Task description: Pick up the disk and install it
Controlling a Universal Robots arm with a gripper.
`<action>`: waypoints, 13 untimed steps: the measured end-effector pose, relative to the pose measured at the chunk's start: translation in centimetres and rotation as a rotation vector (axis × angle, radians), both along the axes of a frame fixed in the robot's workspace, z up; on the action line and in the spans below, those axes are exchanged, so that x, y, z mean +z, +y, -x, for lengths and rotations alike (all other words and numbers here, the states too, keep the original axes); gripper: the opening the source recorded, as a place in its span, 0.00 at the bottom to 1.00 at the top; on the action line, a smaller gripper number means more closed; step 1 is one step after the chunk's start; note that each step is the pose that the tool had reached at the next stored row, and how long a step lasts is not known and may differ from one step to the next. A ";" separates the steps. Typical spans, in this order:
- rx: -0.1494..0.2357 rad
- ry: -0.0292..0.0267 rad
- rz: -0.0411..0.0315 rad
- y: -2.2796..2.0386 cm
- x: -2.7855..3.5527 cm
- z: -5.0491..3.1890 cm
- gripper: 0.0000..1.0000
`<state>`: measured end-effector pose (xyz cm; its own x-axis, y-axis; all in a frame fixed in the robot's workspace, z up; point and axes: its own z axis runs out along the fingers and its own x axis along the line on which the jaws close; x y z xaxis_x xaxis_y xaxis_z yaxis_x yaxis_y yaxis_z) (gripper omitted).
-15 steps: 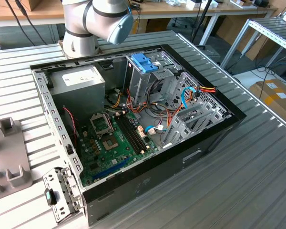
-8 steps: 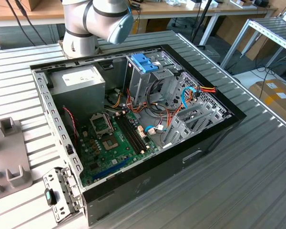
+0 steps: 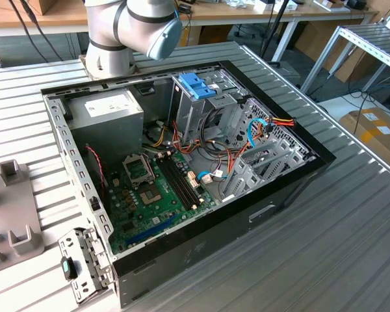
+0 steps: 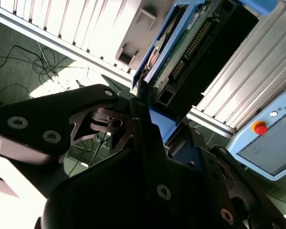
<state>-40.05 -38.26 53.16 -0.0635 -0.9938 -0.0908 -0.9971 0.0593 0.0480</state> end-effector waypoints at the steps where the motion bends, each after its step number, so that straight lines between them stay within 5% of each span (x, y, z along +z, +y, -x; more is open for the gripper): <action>1: 0.000 0.0000 0.0000 -0.01 -0.01 -0.11 0.37; 13: 0.000 0.0000 0.0000 -0.03 -0.09 -1.11 0.37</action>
